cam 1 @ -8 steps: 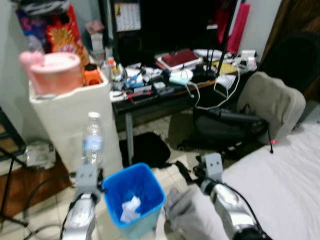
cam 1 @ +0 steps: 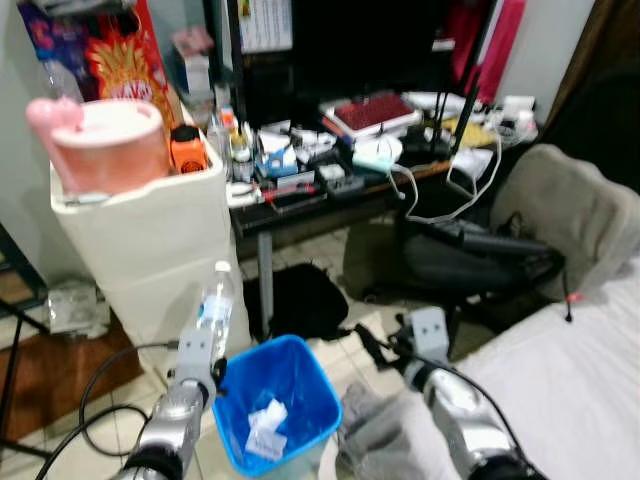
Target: Clean up the room
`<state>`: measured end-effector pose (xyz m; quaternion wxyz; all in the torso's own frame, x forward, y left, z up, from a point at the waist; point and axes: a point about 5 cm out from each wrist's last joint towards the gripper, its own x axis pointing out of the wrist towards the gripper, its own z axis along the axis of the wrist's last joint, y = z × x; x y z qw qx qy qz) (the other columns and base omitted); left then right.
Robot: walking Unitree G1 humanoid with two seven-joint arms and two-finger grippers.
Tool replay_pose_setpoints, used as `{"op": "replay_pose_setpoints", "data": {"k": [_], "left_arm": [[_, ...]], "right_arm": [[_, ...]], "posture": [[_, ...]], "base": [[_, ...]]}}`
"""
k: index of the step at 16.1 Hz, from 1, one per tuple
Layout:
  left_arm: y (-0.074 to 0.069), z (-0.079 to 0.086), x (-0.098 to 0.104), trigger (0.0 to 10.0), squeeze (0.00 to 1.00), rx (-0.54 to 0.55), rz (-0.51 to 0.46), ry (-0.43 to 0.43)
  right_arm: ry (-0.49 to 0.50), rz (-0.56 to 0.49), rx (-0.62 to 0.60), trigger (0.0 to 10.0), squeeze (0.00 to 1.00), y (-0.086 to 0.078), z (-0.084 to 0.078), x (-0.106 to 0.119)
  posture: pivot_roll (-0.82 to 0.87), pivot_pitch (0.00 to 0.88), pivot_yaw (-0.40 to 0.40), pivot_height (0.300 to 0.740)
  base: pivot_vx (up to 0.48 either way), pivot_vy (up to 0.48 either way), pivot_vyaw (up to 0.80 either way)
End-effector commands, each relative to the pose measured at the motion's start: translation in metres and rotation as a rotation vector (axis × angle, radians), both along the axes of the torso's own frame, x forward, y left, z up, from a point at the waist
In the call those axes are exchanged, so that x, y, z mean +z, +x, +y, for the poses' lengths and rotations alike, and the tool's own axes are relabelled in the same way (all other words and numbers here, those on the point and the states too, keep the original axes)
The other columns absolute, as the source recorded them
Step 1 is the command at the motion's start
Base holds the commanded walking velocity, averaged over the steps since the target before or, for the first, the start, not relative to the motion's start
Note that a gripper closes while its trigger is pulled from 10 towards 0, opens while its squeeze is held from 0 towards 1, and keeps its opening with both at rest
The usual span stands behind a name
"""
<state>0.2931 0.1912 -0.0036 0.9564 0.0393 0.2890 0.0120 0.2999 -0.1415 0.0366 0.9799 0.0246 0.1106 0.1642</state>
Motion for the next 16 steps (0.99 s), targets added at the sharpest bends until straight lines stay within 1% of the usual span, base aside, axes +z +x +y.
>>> {"op": "replay_pose_setpoints", "data": {"k": [1,4,6,7,8,9,10,11,12,13,14,15,16], "left_arm": [[0.011,-0.012,0.009,10.0,1.0,-0.037,-0.033,-0.037],[0.014,-0.016,0.009,10.0,1.0,-0.035,-0.014,-0.068],[0.012,-0.019,0.006,10.0,1.0,-0.035,0.015,-0.089],[0.011,-0.018,0.005,10.0,1.0,-0.035,0.018,-0.083],[0.009,-0.016,0.004,10.0,0.0,-0.032,0.007,-0.069],[0.009,-0.011,0.008,10.0,0.0,-0.064,-0.079,-0.001],[0.008,-0.009,0.015,10.0,0.0,-0.085,-0.17,0.036],[0.006,-0.011,0.038,10.0,0.0,-0.119,-0.381,0.032],[-0.001,-0.016,0.063,10.0,0.0,-0.161,-0.557,0.034],[-0.011,-0.024,0.09,10.0,0.0,-0.19,-0.684,0.02],[-0.022,-0.033,0.112,10.0,0.0,-0.222,-0.778,0.001],[-0.027,-0.041,0.118,10.0,0.0,-0.256,-0.798,0.012],[-0.028,-0.044,0.113,10.0,0.0,-0.262,-0.783,0.001]], "right_arm": [[-0.01,0.005,-0.016,10.0,0.0,-0.002,-0.005,-0.002],[-0.017,0.008,-0.019,10.0,0.0,-0.003,-0.007,-0.002],[-0.023,0.012,-0.016,10.0,0.0,-0.004,-0.008,-0.003],[-0.024,0.013,-0.017,10.0,0.0,-0.005,-0.008,-0.004],[-0.024,0.012,-0.02,10.0,0.0,-0.006,-0.009,-0.004],[-0.021,-0.002,-0.038,10.0,0.0,-0.006,-0.013,-0.002],[-0.021,-0.024,-0.055,10.0,0.0,-0.006,-0.015,0.001],[-0.043,-0.098,-0.115,10.0,0.0,-0.006,-0.024,0.012],[-0.068,-0.164,-0.175,10.0,0.0,-0.007,-0.033,0.022],[-0.09,-0.2,-0.213,10.0,0.0,-0.011,-0.041,0.027],[-0.097,-0.216,-0.259,10.0,0.0,-0.015,-0.048,0.029],[-0.094,-0.213,-0.284,10.0,0.0,-0.016,-0.053,0.028],[-0.091,-0.208,-0.286,10.0,0.0,-0.016,-0.053,0.028]], "posture": [[0.05,0.038,-0.028,0.74],[0.03,0.035,-0.024,0.74],[0.02,0.034,-0.018,0.74],[0.02,0.033,-0.013,0.74],[0.02,0.032,-0.006,0.74],[0.02,0.031,-0.002,0.74],[0.03,0.03,0.001,0.74],[0.05,0.022,-0.005,0.74],[0.06,0.016,-0.008,0.74],[0.07,0.009,-0.011,0.74],[0.07,0.006,-0.014,0.74],[0.07,0.0,-0.018,0.74],[0.07,0.0,-0.017,0.74]], "base": [[0.0,0.0,0.0],[0.0,0.0,0.0],[0.0,0.0,0.0],[0.0,0.0,0.0],[0.0,0.0,0.0],[0.0,0.0,0.0],[0.0,0.0,0.0],[0.0,0.0,0.0],[0.0,0.0,0.0],[0.0,0.0,0.0],[0.0,0.0,0.0],[0.0,0.0,0.0],[0.0,0.0,0.0]]}}
